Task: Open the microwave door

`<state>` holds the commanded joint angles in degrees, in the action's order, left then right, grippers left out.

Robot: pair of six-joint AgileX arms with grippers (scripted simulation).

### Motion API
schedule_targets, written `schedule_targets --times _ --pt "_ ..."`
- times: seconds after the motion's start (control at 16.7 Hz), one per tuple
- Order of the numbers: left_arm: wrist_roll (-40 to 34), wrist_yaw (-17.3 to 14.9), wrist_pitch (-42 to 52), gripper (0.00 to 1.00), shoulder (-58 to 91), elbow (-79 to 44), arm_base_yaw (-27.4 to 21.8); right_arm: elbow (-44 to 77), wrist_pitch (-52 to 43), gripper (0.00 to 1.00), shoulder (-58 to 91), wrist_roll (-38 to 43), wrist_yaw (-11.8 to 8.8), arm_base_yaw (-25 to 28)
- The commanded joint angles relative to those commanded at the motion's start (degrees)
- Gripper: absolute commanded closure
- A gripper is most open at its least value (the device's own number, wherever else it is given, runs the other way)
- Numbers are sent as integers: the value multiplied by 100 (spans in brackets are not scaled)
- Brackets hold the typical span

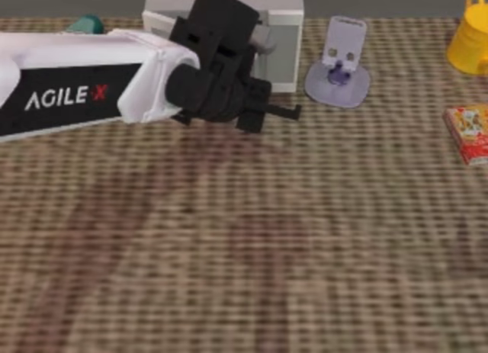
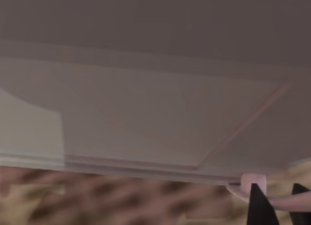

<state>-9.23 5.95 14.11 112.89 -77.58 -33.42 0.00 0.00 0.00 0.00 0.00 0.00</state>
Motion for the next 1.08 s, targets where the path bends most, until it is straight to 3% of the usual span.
schedule_targets --times 0.54,1.08 --pt "251 -215 -88 100 -149 214 78 0 0 0 0 0 0 0" --pt "257 -218 -89 100 -151 219 79 0 0 0 0 0 0 0"
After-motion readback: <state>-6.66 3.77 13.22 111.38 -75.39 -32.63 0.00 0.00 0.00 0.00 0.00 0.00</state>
